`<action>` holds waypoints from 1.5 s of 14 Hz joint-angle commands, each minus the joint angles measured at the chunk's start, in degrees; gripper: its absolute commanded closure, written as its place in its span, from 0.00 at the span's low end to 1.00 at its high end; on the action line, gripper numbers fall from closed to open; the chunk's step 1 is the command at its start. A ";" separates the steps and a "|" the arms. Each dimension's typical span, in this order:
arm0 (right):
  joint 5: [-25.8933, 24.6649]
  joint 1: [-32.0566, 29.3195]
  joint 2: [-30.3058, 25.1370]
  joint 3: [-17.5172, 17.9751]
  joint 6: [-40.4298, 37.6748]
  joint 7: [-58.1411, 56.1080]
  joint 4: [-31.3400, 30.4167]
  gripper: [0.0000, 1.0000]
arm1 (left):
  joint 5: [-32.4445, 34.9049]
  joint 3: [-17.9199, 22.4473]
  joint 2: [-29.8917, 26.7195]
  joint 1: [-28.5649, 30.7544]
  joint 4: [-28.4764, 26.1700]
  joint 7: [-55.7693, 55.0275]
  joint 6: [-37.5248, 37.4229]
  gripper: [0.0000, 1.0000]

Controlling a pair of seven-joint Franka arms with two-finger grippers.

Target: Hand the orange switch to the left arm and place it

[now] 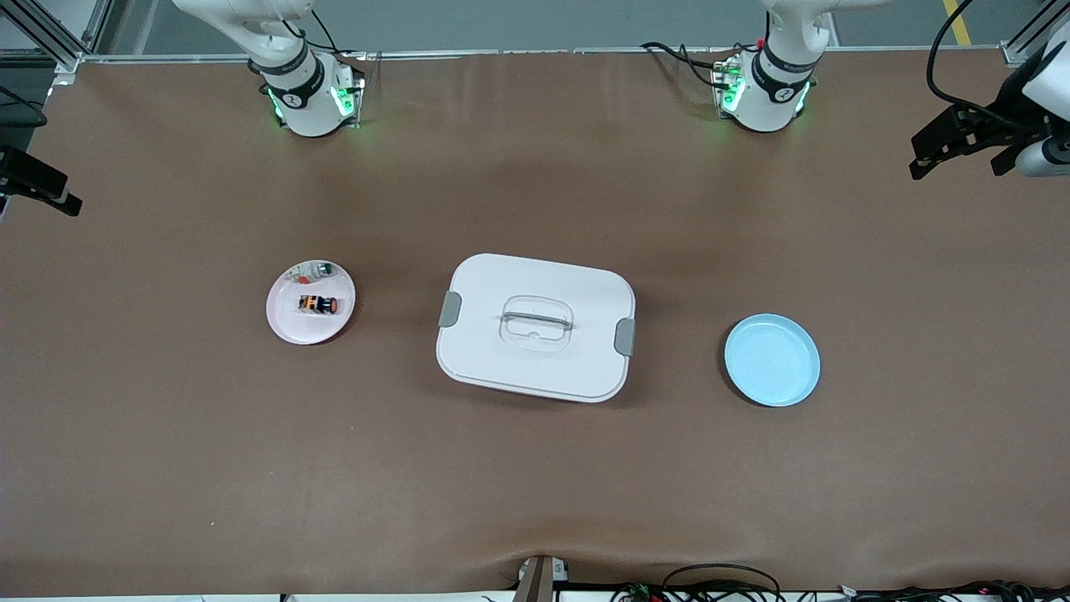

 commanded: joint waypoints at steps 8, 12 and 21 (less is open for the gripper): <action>-0.39 -0.64 -0.32 0.50 1.23 0.00 -1.29 0.00 | -0.11 0.21 1.31 0.36 1.63 0.40 -1.01 0.00; -0.30 -0.29 1.00 0.59 0.26 -0.44 -1.56 0.00 | -0.20 0.21 3.60 0.19 4.36 -0.13 -1.01 0.00; 0.93 -0.64 7.06 0.77 3.69 -0.53 -10.34 0.00 | -0.12 -0.40 3.42 -0.43 4.27 -0.48 -1.10 0.00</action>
